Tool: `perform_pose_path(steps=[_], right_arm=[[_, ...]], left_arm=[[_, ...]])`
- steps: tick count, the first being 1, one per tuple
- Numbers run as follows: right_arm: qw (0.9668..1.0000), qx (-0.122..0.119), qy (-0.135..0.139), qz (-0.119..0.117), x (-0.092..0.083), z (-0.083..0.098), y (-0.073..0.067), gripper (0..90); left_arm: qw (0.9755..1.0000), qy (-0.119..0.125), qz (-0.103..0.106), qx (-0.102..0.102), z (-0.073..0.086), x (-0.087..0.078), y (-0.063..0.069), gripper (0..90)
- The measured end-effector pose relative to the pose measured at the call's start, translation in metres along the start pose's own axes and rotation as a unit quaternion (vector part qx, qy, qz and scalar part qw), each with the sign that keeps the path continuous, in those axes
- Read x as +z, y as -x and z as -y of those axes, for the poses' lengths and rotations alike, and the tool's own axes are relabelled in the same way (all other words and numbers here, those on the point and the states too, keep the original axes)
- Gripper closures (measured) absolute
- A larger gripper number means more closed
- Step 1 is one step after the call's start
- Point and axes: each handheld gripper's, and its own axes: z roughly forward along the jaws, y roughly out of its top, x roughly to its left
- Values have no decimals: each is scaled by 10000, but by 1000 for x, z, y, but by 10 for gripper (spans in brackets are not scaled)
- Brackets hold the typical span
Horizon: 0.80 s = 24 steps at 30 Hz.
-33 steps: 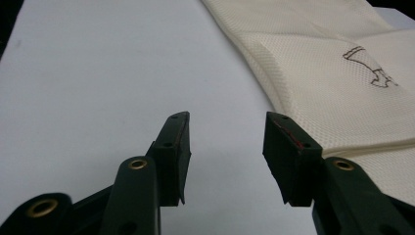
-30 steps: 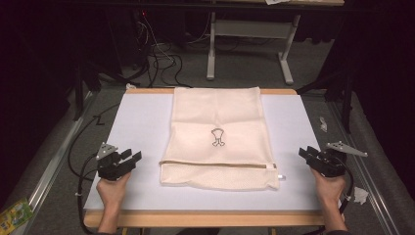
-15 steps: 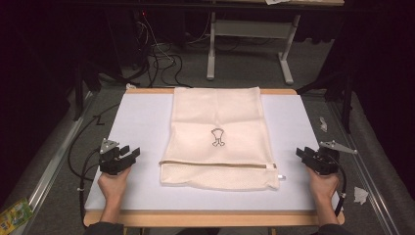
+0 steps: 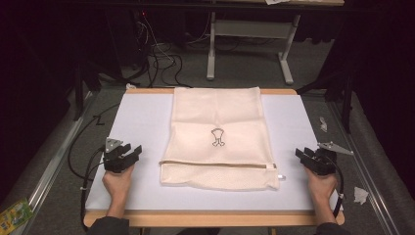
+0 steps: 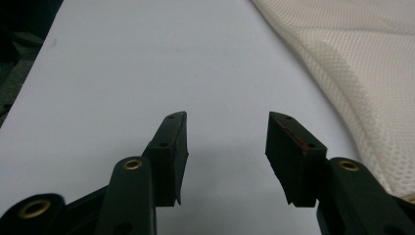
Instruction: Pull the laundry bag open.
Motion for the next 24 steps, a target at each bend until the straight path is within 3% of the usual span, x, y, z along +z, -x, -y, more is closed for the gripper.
perform_pose_path(steps=[6,9,11,17,18,19,20,22,23,24], right_arm=[[10000,-44,-17,53,2,1,-1,560],[9998,-155,-62,109,2,1,-3,538],[9997,-236,35,113,1,2,-4,522],[9995,-151,-101,241,4,1,-4,506],[9995,-151,-101,241,4,1,-4,506],[9994,-121,-263,191,7,1,-4,490],[9994,-121,-263,191,7,1,-4,490],[9993,-237,-76,288,4,2,-6,509],[9981,-419,-126,429,4,2,-11,507],[9981,-419,-126,429,4,2,-11,507]], left_arm=[[9997,11,-39,230,5,4,7,505],[9998,-60,1,205,5,6,7,491],[9993,54,10,374,7,3,10,489],[9995,16,-31,315,7,4,10,482],[9996,-91,-6,274,6,6,9,482],[9995,-275,119,79,5,9,4,460],[9995,-275,119,79,5,9,4,447],[9997,-212,38,150,5,9,6,448],[9997,-162,0,187,6,7,7,455],[9997,-162,0,187,6,7,7,450]])
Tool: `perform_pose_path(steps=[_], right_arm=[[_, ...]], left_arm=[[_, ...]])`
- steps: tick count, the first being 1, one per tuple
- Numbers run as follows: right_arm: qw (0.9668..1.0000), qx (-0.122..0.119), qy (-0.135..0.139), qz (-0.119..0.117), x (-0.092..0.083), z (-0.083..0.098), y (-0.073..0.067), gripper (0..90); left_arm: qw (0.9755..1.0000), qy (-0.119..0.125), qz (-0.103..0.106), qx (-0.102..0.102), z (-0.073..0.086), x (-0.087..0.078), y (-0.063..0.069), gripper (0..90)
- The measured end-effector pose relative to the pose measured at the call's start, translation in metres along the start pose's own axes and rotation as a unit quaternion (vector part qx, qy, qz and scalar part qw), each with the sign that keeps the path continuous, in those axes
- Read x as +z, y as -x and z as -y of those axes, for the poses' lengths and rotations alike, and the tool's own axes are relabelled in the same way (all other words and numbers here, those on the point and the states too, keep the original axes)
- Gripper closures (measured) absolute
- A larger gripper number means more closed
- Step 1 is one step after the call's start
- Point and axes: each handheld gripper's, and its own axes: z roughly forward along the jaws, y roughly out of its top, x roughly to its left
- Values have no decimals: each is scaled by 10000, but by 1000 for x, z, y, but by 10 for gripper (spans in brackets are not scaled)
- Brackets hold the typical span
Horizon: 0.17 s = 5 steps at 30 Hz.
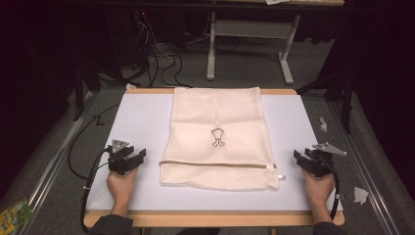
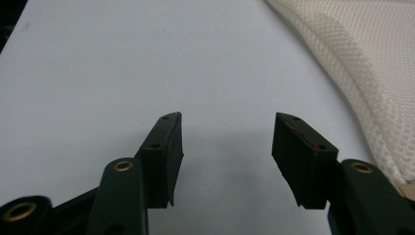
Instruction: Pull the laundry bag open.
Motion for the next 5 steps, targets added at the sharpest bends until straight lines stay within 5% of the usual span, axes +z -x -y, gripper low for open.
perform_pose_path(steps=[5], right_arm=[[9995,-231,-178,126,4,-1,-6,487]], left_arm=[[9999,-86,18,-72,-1,2,-2,436]])
